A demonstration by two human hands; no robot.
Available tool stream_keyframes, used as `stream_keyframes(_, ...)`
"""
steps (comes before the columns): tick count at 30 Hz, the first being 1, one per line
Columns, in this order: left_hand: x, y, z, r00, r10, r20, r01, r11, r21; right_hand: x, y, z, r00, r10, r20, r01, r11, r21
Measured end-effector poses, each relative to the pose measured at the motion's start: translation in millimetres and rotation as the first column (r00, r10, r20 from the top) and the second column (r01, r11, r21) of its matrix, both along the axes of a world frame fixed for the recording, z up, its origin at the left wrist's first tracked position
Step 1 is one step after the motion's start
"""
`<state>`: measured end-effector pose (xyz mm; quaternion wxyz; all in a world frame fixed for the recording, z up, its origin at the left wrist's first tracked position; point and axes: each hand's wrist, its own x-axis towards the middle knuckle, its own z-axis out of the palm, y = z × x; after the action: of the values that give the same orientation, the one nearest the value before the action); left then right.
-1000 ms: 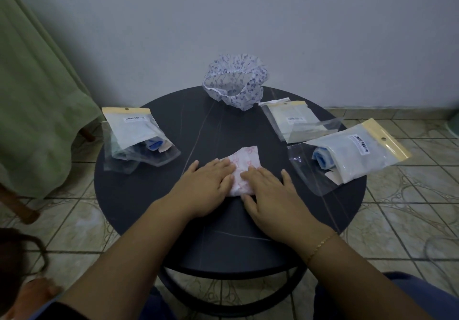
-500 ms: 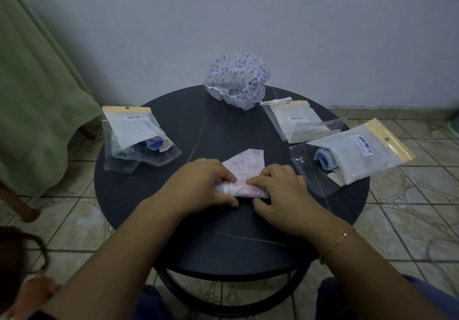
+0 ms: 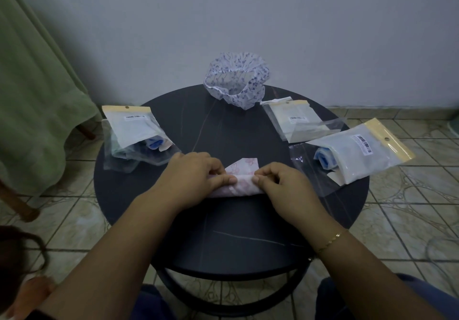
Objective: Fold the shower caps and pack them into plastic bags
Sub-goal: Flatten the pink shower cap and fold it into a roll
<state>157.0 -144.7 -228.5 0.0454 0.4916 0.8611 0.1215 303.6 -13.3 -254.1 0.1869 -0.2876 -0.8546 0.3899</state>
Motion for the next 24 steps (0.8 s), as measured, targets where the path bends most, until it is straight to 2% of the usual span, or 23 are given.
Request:
stream_keyframes(2, -0.4, 0.7, -0.5, 0.994, 0.006, -0.106, -0.014, 0.997, -0.070, -2.9, -2.2, -4.9, 0.998, -0.044, 0.054, 0.033, 0.983, 0.182)
stream_keyframes(4, 0.2, 1.5, -2.6, 0.994, 0.027, -0.109, -0.036, 0.996, -0.080, -5.4, -3.2, -7.5, 0.996, -0.061, 0.065, 0.039, 0.953, 0.302)
stream_keyframes(7, 7.9, 4.3, -5.3, 0.997, -0.005, -0.083, 0.007, 1.000, 0.024, -6.8, -6.5, -6.4, 0.999, 0.000, -0.041, 0.017, 0.911, 0.411)
stream_keyframes(9, 13.7, 5.3, -6.9, 0.994, -0.032, -0.107, 0.039, 0.997, 0.066, -6.5, -6.2, -7.4, 0.996, 0.092, 0.008, -0.083, 0.855, 0.511)
stream_keyframes(11, 14.8, 3.6, -8.0, 0.991, -0.032, -0.128, 0.037, 0.999, 0.035, -4.3, -4.9, -4.8, 0.980, 0.161, 0.115, -0.196, 0.870, 0.453)
stream_keyframes(13, 13.6, 0.3, -8.4, 0.997, -0.028, -0.076, 0.027, 1.000, -0.012, -0.8, 0.0, -3.3, 0.955, 0.212, 0.208, -0.279, 0.881, 0.381)
stream_keyframes(16, 10.4, -3.0, -9.0, 1.000, -0.022, -0.009, 0.021, 0.998, -0.067, 0.1, 2.3, 0.8, 0.930, 0.229, 0.287, -0.324, 0.881, 0.344)
stream_keyframes(20, 5.9, -3.7, -6.9, 0.999, -0.046, 0.006, 0.047, 0.997, -0.065, -3.2, 1.7, 5.0, 0.941, 0.237, 0.243, -0.307, 0.900, 0.310)
stream_keyframes(22, 5.2, -4.3, -4.7, 0.997, -0.053, -0.055, 0.052, 0.998, -0.019, -4.5, 1.7, 7.4, 0.942, 0.255, 0.220, -0.306, 0.920, 0.244)
stream_keyframes(24, 5.2, -4.5, -4.7, 0.997, 0.012, -0.081, -0.011, 1.000, 0.018, -6.1, 0.9, 8.2, 0.958, 0.231, 0.168, -0.255, 0.957, 0.137)
